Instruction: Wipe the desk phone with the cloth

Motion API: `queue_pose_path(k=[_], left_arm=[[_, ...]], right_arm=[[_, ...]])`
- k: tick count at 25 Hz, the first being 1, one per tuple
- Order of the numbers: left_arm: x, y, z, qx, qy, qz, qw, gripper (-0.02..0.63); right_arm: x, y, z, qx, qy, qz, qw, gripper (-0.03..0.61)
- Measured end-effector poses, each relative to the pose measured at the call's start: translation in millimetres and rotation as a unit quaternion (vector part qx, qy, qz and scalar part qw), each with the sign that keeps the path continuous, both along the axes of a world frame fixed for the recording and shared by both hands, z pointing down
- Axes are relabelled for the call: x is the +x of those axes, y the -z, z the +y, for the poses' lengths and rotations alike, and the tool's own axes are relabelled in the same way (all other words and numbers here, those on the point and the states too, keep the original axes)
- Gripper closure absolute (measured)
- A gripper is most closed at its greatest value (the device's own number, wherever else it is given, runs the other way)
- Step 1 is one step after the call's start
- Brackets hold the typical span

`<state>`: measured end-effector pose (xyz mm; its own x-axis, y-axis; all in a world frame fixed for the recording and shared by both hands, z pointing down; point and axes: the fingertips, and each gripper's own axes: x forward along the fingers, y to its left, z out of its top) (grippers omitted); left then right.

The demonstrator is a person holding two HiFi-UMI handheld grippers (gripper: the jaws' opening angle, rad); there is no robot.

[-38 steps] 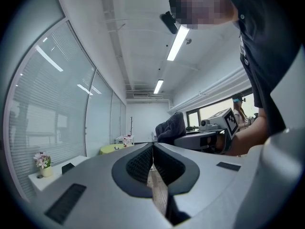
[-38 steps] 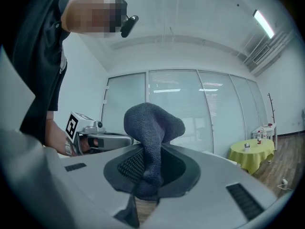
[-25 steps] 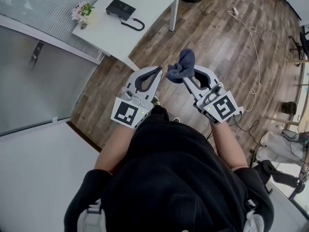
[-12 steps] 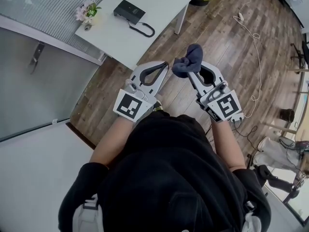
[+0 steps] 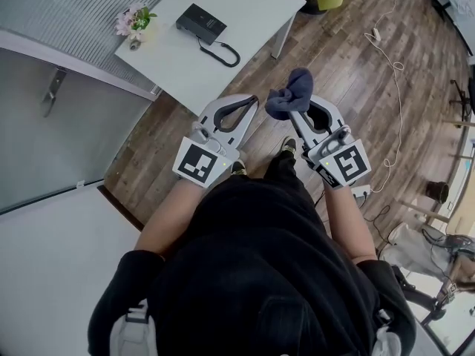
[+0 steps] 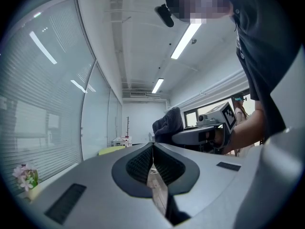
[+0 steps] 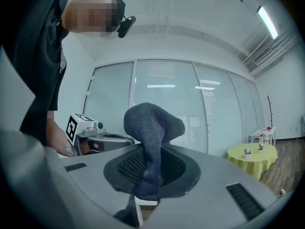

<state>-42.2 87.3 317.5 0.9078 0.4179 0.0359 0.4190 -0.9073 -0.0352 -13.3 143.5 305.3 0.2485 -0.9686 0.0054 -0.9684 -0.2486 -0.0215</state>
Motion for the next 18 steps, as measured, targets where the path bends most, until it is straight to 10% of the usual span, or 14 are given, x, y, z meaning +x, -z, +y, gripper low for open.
queue_pose_path(k=[18], left_arm=[[144,7,10,0.001,0.144,-0.003,0.9895,0.603]], right_arm=[[159,-4,1,-0.003,0.142,-0.004,0.99,0.5]])
